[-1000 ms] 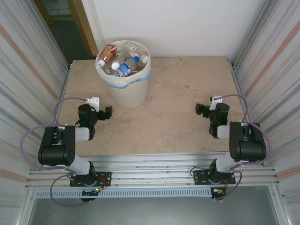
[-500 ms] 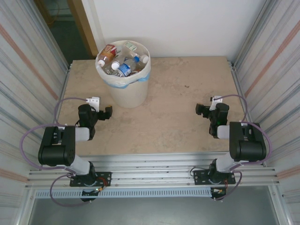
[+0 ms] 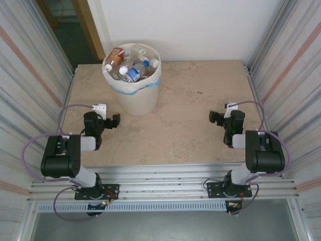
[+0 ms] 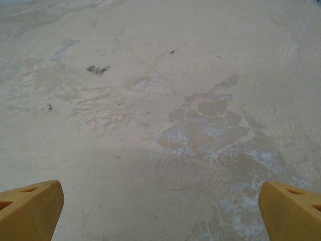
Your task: Put the plastic bottles in the bin
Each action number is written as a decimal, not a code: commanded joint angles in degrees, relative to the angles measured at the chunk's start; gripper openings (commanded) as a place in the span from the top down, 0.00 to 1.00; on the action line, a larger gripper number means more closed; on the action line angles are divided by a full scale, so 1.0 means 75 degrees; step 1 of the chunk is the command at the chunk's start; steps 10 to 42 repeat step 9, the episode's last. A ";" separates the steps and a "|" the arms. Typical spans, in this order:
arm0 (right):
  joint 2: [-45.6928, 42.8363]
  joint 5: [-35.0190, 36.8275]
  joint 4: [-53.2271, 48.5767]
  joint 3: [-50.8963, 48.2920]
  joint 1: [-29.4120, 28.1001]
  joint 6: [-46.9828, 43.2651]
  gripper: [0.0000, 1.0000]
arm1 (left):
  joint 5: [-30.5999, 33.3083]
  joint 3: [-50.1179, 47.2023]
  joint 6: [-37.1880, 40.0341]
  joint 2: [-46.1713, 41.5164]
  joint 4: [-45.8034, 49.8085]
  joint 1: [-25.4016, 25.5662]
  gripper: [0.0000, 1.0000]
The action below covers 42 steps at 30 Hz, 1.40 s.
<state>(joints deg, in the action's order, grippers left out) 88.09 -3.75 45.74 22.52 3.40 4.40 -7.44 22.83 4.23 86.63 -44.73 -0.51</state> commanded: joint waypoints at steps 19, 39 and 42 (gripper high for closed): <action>0.0019 0.0126 -0.0075 0.0155 -0.0021 0.0044 0.02 | 0.0058 0.0117 -0.0022 0.0006 -0.0036 0.0017 0.01; 0.0019 0.0126 -0.0075 0.0155 -0.0021 0.0044 0.02 | 0.0058 0.0117 -0.0022 0.0006 -0.0036 0.0017 0.01; 0.0019 0.0126 -0.0075 0.0155 -0.0021 0.0044 0.02 | 0.0058 0.0117 -0.0022 0.0006 -0.0036 0.0017 0.01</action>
